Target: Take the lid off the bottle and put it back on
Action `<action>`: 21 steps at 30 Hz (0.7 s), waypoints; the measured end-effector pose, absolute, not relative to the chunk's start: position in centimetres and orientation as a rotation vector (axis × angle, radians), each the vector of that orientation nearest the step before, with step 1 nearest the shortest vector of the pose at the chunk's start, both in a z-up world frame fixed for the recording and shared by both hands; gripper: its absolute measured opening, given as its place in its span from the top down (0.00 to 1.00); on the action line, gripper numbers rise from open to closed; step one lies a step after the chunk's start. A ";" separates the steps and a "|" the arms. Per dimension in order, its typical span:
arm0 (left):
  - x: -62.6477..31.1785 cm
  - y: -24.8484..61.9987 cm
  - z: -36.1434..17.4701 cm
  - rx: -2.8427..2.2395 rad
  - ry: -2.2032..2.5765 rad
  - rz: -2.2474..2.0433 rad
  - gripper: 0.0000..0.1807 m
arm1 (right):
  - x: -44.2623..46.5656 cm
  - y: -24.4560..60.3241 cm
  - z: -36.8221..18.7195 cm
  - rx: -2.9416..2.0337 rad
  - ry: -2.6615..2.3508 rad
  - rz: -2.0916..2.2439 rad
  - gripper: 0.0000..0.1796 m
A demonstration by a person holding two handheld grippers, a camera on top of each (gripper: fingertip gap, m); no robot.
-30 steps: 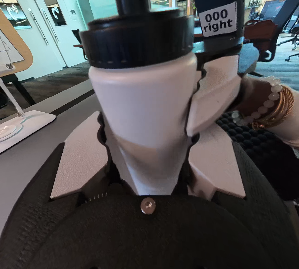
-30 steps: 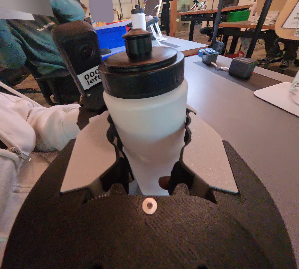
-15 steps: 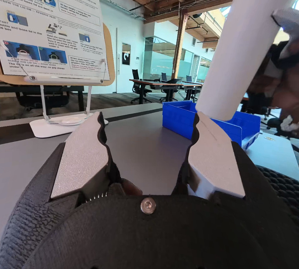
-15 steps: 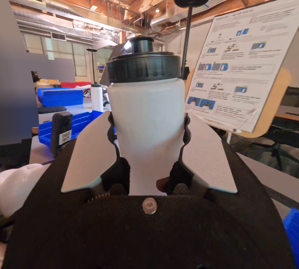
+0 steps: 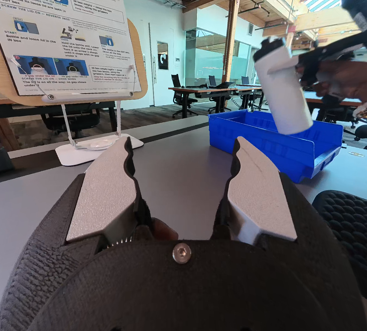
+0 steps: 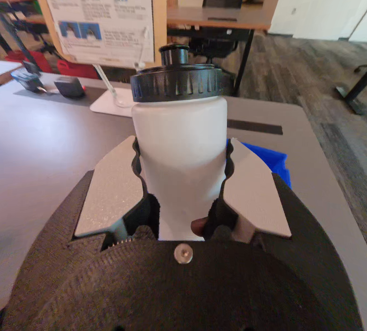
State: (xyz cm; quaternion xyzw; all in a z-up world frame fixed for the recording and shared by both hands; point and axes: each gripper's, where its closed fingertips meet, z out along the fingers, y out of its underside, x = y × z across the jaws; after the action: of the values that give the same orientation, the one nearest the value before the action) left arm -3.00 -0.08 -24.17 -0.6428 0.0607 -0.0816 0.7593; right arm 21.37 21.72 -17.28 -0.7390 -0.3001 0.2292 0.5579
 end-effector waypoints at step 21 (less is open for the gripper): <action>-2.2 0.3 -26.7 -1.632 0.172 -0.239 0.52 | 25.0 27.5 -33.4 -2.364 -0.830 0.043 0.55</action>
State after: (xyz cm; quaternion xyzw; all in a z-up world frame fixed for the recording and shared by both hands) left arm -2.21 0.27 -26.66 -0.7256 0.0764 -0.1064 0.6755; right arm 25.05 27.50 -33.35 -0.8961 -0.3148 0.0162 0.3126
